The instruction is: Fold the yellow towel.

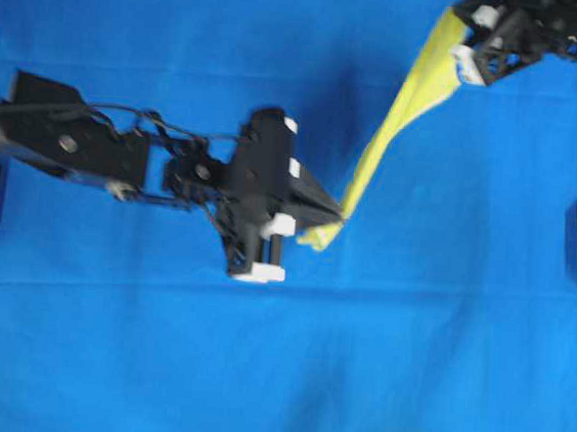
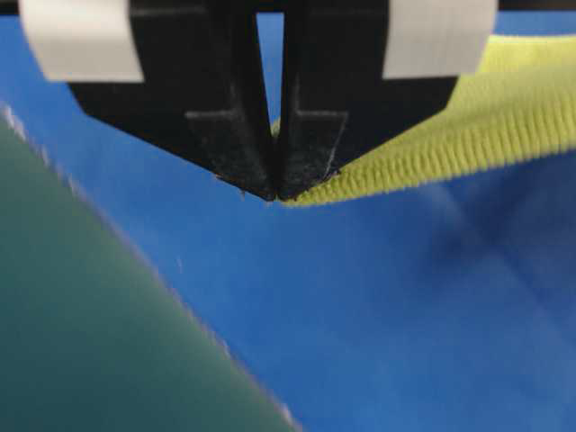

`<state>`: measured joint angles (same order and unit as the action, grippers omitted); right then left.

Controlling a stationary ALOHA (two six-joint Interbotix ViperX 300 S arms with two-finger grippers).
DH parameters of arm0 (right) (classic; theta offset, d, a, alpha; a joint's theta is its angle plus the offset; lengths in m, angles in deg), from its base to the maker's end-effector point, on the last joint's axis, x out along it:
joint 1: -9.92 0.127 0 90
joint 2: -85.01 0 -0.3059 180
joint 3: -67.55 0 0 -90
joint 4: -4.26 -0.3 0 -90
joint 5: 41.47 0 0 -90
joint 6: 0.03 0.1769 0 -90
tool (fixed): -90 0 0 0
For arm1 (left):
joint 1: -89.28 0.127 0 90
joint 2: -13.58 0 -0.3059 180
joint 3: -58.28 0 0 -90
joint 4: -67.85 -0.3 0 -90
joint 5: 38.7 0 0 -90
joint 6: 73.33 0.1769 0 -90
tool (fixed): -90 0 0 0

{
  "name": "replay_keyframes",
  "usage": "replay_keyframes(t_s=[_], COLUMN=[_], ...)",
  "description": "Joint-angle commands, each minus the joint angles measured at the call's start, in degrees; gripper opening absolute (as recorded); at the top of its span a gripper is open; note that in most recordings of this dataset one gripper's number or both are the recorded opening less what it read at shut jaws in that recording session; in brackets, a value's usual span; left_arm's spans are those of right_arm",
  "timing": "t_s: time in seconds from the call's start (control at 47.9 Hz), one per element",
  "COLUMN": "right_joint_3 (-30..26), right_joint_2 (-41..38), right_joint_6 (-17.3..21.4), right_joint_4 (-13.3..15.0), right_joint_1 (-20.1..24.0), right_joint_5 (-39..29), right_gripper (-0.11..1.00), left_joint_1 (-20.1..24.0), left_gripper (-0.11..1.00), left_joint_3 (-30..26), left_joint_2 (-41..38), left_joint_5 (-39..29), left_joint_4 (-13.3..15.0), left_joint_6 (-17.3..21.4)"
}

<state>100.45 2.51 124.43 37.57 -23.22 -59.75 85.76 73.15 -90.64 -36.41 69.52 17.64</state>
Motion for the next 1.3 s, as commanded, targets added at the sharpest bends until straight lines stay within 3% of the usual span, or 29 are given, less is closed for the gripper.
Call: replay_keyframes(t_s=[0.0, 0.23, 0.543, 0.752, 1.066, 1.275], right_joint_3=[-4.92, -12.3, -12.74, -8.96, 0.18, 1.67], right_joint_2=[-3.16, -9.58, -10.02, -6.86, 2.37, 2.55], right_joint_6=[-0.18, -0.18, -0.18, -0.18, -0.18, -0.18], right_joint_4=[1.58, 2.11, 2.2, 2.29, 2.64, 3.34], right_joint_1=[-1.76, -1.76, -1.76, -2.81, -4.57, -4.57], right_joint_5=[1.49, 4.31, 5.45, 5.36, 3.43, 1.76], right_gripper=[0.02, 0.02, 0.02, 0.02, 0.02, 0.02], left_joint_1=[-2.9, -3.25, -3.25, -3.25, -3.25, -3.25], left_gripper=[0.02, 0.02, 0.02, 0.02, 0.02, 0.02], left_joint_3=[-4.04, -9.84, -10.72, -14.59, -27.77, -29.71], left_joint_2=[-0.88, -5.01, -6.06, -9.32, -19.6, -23.03], left_joint_5=[0.97, 0.79, 1.14, 1.85, 2.29, 3.16], left_joint_4=[-0.09, -0.09, -0.09, -0.09, -0.09, -0.09], left_joint_6=[0.26, 0.35, 2.37, 2.55, 2.72, 2.99])
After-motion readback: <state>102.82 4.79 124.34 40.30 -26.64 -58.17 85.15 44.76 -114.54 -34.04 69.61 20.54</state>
